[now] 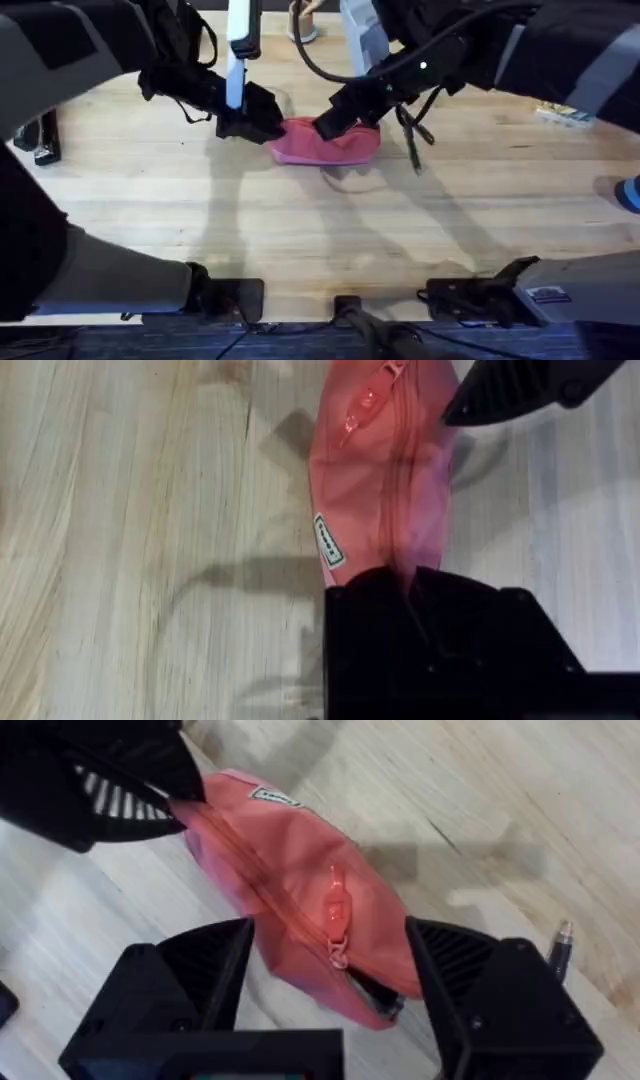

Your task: Unzip the bag, pick up the pens from the table one at a time and place them inside, then zip the bag closed.

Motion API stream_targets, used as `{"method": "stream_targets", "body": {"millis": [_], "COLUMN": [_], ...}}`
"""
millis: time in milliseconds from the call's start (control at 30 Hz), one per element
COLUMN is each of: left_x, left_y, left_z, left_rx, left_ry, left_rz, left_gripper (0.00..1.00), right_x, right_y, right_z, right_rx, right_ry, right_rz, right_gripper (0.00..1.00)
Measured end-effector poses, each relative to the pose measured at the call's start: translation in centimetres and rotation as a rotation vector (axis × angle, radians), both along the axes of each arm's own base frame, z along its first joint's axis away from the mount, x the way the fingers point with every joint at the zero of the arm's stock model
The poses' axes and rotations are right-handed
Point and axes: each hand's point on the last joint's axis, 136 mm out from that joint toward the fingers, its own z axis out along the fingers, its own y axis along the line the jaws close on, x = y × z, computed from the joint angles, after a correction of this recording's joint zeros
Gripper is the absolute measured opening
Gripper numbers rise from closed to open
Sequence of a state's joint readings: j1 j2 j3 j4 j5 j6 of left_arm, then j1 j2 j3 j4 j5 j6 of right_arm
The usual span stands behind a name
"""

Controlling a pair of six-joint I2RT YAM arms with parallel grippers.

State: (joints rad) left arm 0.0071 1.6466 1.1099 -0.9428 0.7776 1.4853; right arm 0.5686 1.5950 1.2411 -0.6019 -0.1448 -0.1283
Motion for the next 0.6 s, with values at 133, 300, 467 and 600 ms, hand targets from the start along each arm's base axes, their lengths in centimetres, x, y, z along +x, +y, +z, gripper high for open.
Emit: {"method": "stream_targets", "body": {"millis": [133,300,467,600], "left_x": [0.0,0.0,0.0,0.0], "left_y": [0.0,0.0,-0.1,0.0], "left_z": [0.0,0.0,0.0,0.0], "left_rx": [0.0,0.0,0.0,0.001], "left_ry": [0.0,0.0,-0.001,0.0], "left_rz": [0.0,-0.001,-0.002,-0.002], "left_gripper": [0.043,0.043,0.043,0.043], "right_x": [0.2,0.3,0.2,0.0], "right_y": [0.1,0.1,0.2,-0.1], "right_z": [-1.1,-2.8,-3.1,-4.0], "right_rx": [-0.015,-0.038,-0.038,-0.065], "right_ry": [0.019,0.057,0.063,0.089], "right_rz": [-0.001,-0.001,0.002,0.0], "right_gripper": [0.914,0.889,0.75,0.45]}}
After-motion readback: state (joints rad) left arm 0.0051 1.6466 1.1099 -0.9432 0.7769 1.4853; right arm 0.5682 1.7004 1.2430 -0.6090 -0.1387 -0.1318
